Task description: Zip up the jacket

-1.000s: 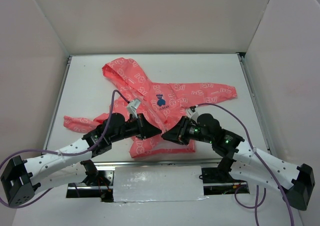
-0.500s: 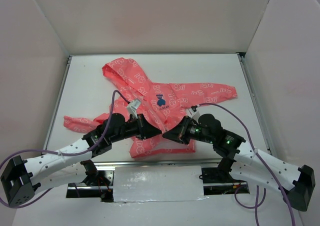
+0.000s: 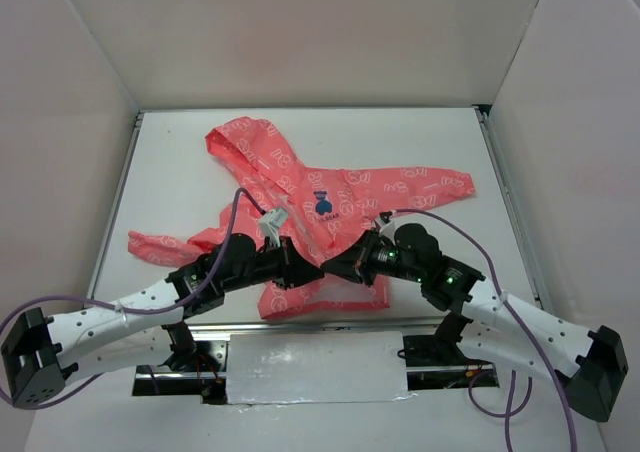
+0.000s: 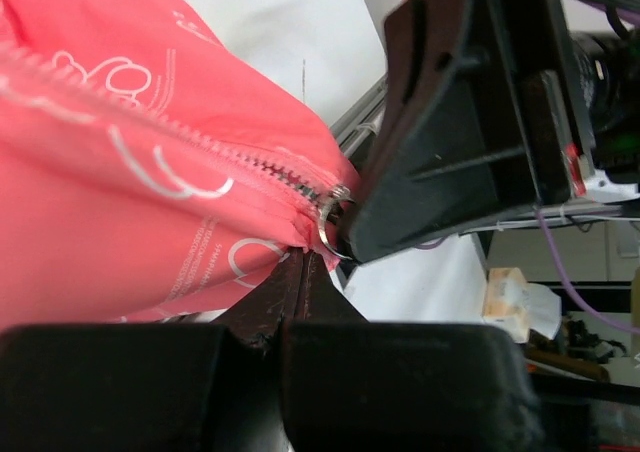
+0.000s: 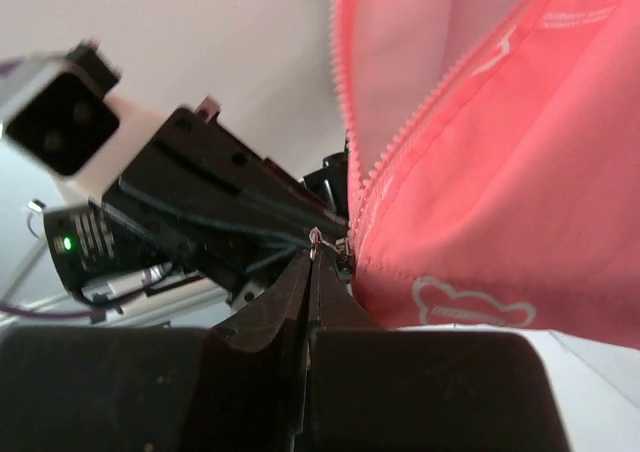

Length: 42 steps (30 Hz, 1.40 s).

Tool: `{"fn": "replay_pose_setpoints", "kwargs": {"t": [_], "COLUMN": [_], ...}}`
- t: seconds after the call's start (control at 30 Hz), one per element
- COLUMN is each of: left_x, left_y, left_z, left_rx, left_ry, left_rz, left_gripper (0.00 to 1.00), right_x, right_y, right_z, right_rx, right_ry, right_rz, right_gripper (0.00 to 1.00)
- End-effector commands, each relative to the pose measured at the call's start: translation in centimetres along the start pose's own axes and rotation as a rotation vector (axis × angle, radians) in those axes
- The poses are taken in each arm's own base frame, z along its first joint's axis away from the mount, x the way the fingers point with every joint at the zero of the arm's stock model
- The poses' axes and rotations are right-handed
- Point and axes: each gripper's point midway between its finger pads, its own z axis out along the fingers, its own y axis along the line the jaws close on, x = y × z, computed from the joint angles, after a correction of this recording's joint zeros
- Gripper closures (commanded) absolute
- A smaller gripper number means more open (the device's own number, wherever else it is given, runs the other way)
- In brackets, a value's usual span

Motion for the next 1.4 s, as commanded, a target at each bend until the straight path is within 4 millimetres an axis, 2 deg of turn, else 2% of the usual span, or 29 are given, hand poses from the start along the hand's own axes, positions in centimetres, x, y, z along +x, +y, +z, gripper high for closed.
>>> {"fn": "replay_pose_setpoints", "kwargs": {"t": [0.0, 0.23, 0.3, 0.43, 0.47, 0.57, 0.6, 0.63, 0.67, 0.7, 0.77, 0.8, 0.83, 0.87, 0.9, 0.93, 0.97, 1.0, 1.03, 1.07, 1.1, 1.13, 1.17, 1.2, 1.23, 1.27, 1.3, 1.33, 1.37], "left_x": [2.1, 2.7, 2.9, 3.6, 3.9, 4.4, 4.6, 4.7, 4.8, 4.9, 5.2, 5.2, 5.1, 5.6, 5.6, 5.4, 5.2, 5.3, 5.2, 5.4, 5.9, 5.7, 5.8, 6.0, 6.3, 6.3, 6.2, 5.9, 5.7], "left_y": [0.4, 0.5, 0.4, 0.6, 0.6, 0.7, 0.6, 0.5, 0.6, 0.6, 0.4, 0.4, -0.2, 0.3, 0.2, -0.3, -0.5, -0.6, -1.1, -1.3, -1.2, -1.8, -2.0, -2.1, -2.0, -1.9, -1.9, -1.7, -1.6], "left_z": [-0.6, -1.4, -1.6, -1.6, -1.5, -1.4, -1.4, -1.4, -1.3, -1.3, -1.4, -1.4, -1.5, -1.7, -1.8, -1.9, -2.0, -2.1, -2.2, -2.3, -2.5, -2.6, -2.7, -2.9, -3.2, -3.3, -3.5, -3.9, -4.0], "left_rx": [0.002, -0.009, -0.009, -0.013, -0.012, -0.028, -0.024, -0.023, -0.026, -0.024, -0.025, -0.033, -0.020, -0.047, -0.050, -0.045, -0.042, -0.045, -0.042, -0.043, -0.057, -0.063, -0.066, -0.072, -0.090, -0.100, -0.107, -0.130, -0.143], "left_ry": [0.057, 0.067, 0.073, 0.100, 0.110, 0.130, 0.130, 0.130, 0.132, 0.136, 0.143, 0.137, 0.131, 0.150, 0.148, 0.136, 0.132, 0.138, 0.139, 0.149, 0.174, 0.160, 0.161, 0.165, 0.177, 0.166, 0.163, 0.154, 0.148], "left_rz": [0.047, 0.088, 0.108, 0.121, 0.127, 0.138, 0.139, 0.135, 0.128, 0.127, 0.123, 0.123, 0.123, 0.123, 0.125, 0.123, 0.124, 0.125, 0.129, 0.132, 0.137, 0.142, 0.144, 0.143, 0.140, 0.139, 0.139, 0.142, 0.147], "left_gripper": [1.00, 1.00, 1.00, 1.00, 1.00, 1.00, 1.00, 1.00, 1.00, 1.00, 1.00, 1.00, 1.00, 1.00, 1.00, 1.00, 1.00, 1.00, 1.00, 1.00, 1.00, 1.00, 1.00, 1.00, 1.00, 1.00, 1.00, 1.00, 1.00], "right_x": [-1.3, -2.0, -3.0, -3.8, -4.6, -5.3, -6.4, -7.3, -8.4, -9.8, -11.6, -13.4, -14.9, -16.1, -17.7, -20.3, -21.9, -23.7, -25.6, -28.4, -30.0, -34.1, -36.0, -37.4, -40.5, -43.6, -44.0, -47.5, -49.8], "right_y": [3.2, 1.9, 0.9, 0.3, -0.7, -1.2, -0.5, 1.5, 0.8, 2.4, 3.5, 6.5, 6.9, 7.3, 11.0, 10.8, 12.1, 15.7, 15.5, 16.2, 20.9, 20.1, 20.8, 25.5, 24.7, 25.0, 30.6, 29.0, 29.3], "right_z": [0.7, 2.3, 2.8, 4.3, 5.0, 5.7, 6.0, 6.4, 7.3, 7.6, 8.3, 7.9, 8.6, 9.0, 8.9, 9.6, 9.8, 9.3, 10.7, 10.2, 9.0, 9.3, 9.1, 6.9, 7.3, 5.5, 2.3, 3.0, 0.9], "right_rx": [-0.118, -0.090, -0.045, -0.009, 0.023, 0.021, -0.014, -0.033, 0.014, 0.011, -0.029, -0.099, -0.092, -0.082, -0.139, -0.128, -0.156, -0.222, -0.213, -0.223, -0.301, -0.275, -0.279, -0.374, -0.370, -0.388, -0.500, -0.478, -0.493], "right_ry": [-0.015, 0.018, 0.000, 0.011, 0.012, 0.010, -0.023, -0.032, -0.047, -0.079, -0.099, -0.131, -0.164, -0.178, -0.204, -0.244, -0.273, -0.310, -0.311, -0.357, -0.398, -0.468, -0.495, -0.538, -0.569, -0.631, -0.669, -0.705, -0.764], "right_rz": [0.040, 0.111, 0.108, 0.095, 0.103, 0.142, 0.132, 0.104, 0.055, 0.031, 0.024, -0.013, -0.035, -0.043, -0.087, -0.085, -0.100, -0.131, -0.112, -0.098, -0.144, -0.114, -0.103, -0.150, -0.100, -0.083, -0.147, -0.119, -0.107], "right_gripper": [1.00, 1.00, 1.00, 1.00, 1.00, 1.00, 1.00, 1.00, 1.00, 1.00, 1.00, 1.00, 1.00, 1.00, 1.00, 1.00, 1.00, 1.00, 1.00, 1.00, 1.00, 1.00, 1.00, 1.00, 1.00, 1.00, 1.00, 1.00, 1.00]}}
